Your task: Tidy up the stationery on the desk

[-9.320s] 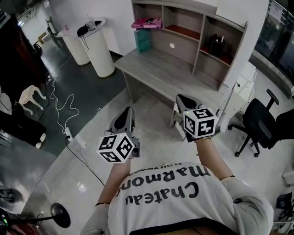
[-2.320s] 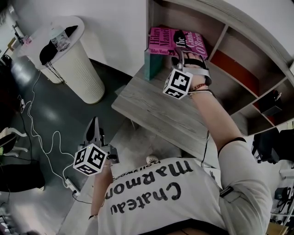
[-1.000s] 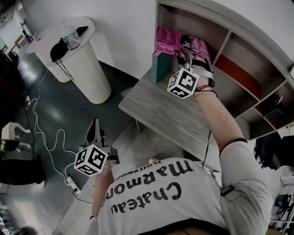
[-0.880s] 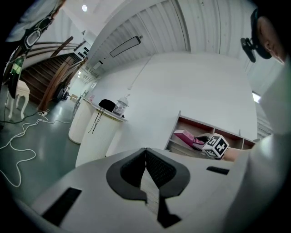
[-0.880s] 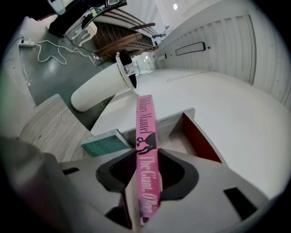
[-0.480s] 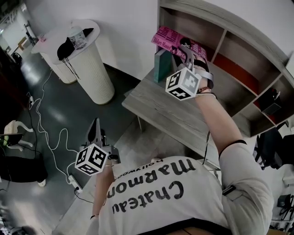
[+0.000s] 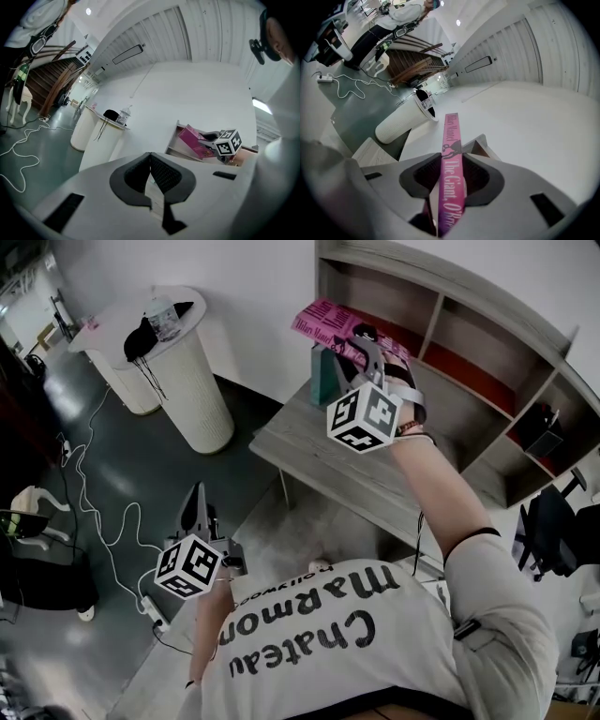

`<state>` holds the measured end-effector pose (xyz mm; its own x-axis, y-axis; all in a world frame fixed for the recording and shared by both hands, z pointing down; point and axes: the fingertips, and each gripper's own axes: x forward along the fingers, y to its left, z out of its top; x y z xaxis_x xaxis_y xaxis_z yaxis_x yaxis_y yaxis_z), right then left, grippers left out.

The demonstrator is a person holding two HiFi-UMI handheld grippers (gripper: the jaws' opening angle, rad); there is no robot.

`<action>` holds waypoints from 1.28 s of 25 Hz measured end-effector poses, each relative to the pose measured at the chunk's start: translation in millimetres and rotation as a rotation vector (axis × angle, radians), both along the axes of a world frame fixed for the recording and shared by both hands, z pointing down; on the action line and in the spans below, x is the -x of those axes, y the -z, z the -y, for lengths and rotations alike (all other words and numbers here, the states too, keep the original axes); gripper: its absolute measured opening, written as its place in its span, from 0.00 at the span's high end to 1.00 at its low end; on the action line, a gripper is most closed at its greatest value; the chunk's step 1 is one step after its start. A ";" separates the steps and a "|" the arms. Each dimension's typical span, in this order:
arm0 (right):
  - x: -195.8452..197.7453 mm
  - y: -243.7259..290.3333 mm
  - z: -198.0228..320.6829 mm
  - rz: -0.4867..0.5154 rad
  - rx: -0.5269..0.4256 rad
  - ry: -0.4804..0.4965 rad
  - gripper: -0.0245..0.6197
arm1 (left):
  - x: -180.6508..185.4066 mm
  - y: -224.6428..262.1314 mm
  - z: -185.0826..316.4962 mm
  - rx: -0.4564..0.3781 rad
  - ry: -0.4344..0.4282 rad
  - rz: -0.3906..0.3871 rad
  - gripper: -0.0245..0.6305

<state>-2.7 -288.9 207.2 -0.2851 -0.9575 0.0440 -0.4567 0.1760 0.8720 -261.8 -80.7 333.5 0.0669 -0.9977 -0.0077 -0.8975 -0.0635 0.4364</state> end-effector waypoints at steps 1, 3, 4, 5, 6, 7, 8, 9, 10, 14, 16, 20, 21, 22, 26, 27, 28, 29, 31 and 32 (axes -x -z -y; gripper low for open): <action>2.7 -1.1 -7.7 -0.002 0.004 0.010 0.73 | -1.1 0.1 -4.2 -0.001 -0.003 0.000 0.94; 9.3 -6.0 -23.8 0.001 0.019 0.036 0.73 | -2.6 -0.7 -13.0 -0.002 -0.008 0.000 0.94; 13.0 -10.0 -31.9 0.004 0.029 0.049 0.73 | -3.2 -1.5 -17.5 0.000 -0.010 -0.002 0.94; 16.7 -15.1 -39.7 0.006 0.039 0.062 0.73 | -4.0 -2.6 -22.0 0.002 -0.012 -0.003 0.94; 20.1 -21.2 -47.3 0.009 0.050 0.072 0.73 | -5.0 -3.6 -26.6 0.005 -0.014 -0.005 0.94; 23.2 -27.9 -54.6 0.014 0.061 0.082 0.73 | -5.8 -4.6 -31.3 0.008 -0.016 -0.005 0.94; 25.9 -34.7 -61.5 0.020 0.071 0.091 0.73 | -6.6 -5.4 -35.9 0.009 -0.018 -0.003 0.94; 28.1 -41.1 -67.7 0.028 0.079 0.098 0.73 | -7.2 -6.2 -40.5 0.011 -0.019 -0.001 0.94; 29.5 -47.1 -73.2 0.039 0.086 0.102 0.73 | -7.5 -7.4 -45.0 0.012 -0.020 0.002 0.94; 25.7 -68.7 -85.2 0.110 0.111 0.086 0.73 | -5.3 -16.0 -57.8 0.029 -0.018 0.013 0.94; 21.6 -80.1 -84.9 0.158 0.134 0.065 0.73 | -3.0 -22.3 -59.0 0.046 -0.016 0.011 0.94; 11.3 -104.5 -77.5 0.231 0.177 0.020 0.73 | -0.7 -32.1 -51.5 0.067 -0.021 0.007 0.94; 9.2 -109.7 -74.0 0.247 0.181 0.014 0.73 | 0.2 -34.9 -47.8 0.071 -0.022 0.005 0.94; 7.3 -114.1 -69.7 0.266 0.182 0.009 0.73 | 1.2 -38.2 -43.3 0.075 -0.024 0.001 0.94; -3.3 -129.3 -45.8 0.355 0.182 -0.030 0.73 | 5.8 -54.7 -20.8 0.112 -0.037 -0.004 0.94; -5.8 -133.0 -38.6 0.371 0.181 -0.040 0.73 | 8.1 -57.7 -13.4 0.122 -0.040 -0.002 0.94; -7.9 -136.0 -30.8 0.387 0.180 -0.050 0.73 | 10.8 -59.3 -5.1 0.130 -0.045 0.000 0.94; -9.9 -138.0 -22.4 0.405 0.176 -0.059 0.73 | 13.8 -59.6 4.5 0.135 -0.050 0.004 0.94; -13.2 -139.7 -4.0 0.458 0.163 -0.078 0.73 | 19.6 -58.0 26.1 0.143 -0.064 0.016 0.94; -14.3 -140.1 5.4 0.490 0.156 -0.084 0.73 | 22.0 -57.2 37.4 0.148 -0.073 0.023 0.94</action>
